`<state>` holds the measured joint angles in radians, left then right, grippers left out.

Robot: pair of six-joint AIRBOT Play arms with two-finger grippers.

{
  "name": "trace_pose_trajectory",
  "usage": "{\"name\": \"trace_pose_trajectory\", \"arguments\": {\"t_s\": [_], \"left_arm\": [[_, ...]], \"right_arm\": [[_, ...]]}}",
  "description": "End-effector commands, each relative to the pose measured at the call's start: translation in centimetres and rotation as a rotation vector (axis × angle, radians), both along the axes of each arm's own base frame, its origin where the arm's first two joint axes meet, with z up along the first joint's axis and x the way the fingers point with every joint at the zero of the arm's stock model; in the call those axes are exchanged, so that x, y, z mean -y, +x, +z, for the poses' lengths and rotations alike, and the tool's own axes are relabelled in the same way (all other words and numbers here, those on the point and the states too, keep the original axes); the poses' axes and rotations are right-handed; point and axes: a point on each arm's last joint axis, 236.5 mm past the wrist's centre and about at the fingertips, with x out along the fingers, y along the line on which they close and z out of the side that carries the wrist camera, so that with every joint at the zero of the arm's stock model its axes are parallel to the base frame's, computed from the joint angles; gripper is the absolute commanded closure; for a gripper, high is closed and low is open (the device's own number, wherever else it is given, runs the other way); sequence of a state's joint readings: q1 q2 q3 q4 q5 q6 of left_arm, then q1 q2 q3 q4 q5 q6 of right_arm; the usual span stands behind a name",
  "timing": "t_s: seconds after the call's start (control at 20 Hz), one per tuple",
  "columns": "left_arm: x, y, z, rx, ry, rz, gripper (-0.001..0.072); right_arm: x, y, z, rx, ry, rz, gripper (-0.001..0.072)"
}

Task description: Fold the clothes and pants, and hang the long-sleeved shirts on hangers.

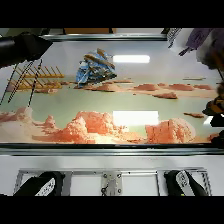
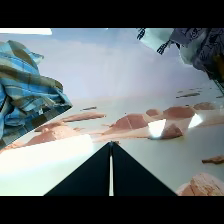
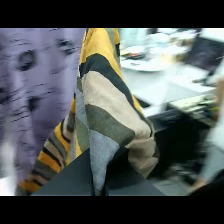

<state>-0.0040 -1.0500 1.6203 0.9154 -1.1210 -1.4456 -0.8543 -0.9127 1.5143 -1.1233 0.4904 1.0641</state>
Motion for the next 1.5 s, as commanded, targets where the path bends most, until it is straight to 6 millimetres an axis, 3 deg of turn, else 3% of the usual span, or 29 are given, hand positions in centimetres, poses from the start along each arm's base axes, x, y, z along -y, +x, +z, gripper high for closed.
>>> {"name": "trace_pose_trajectory", "arguments": {"t_s": [0.0, 0.25, 0.5, 0.9, 1.45], "left_arm": [[0.0, -0.1, -0.2, -0.007, 0.002, -0.004, 0.0696], [0.1, -0.3, -0.5, -0.019, 0.008, -0.011, 0.0696], [0.1, -0.3, -0.5, -0.02, 0.008, -0.011, 0.0696], [0.2, -0.5, -0.8, -0.031, 0.012, -0.018, 0.0696], [0.2, -0.5, -0.8, -0.031, 0.012, -0.018, 0.0696]], "right_arm": [[2.3, -2.3, 1.8, -0.037, -0.087, -0.145, 0.0707], [3.2, -4.3, 2.4, -0.031, -0.101, -0.202, 0.0706], [2.4, -6.4, 4.6, 0.022, -0.146, -0.238, 0.0706], [2.9, -6.6, 4.5, 0.024, -0.144, -0.248, 0.0705], [-0.1, -8.6, 7.0, 0.084, -0.182, -0.245, 0.0706]]}}
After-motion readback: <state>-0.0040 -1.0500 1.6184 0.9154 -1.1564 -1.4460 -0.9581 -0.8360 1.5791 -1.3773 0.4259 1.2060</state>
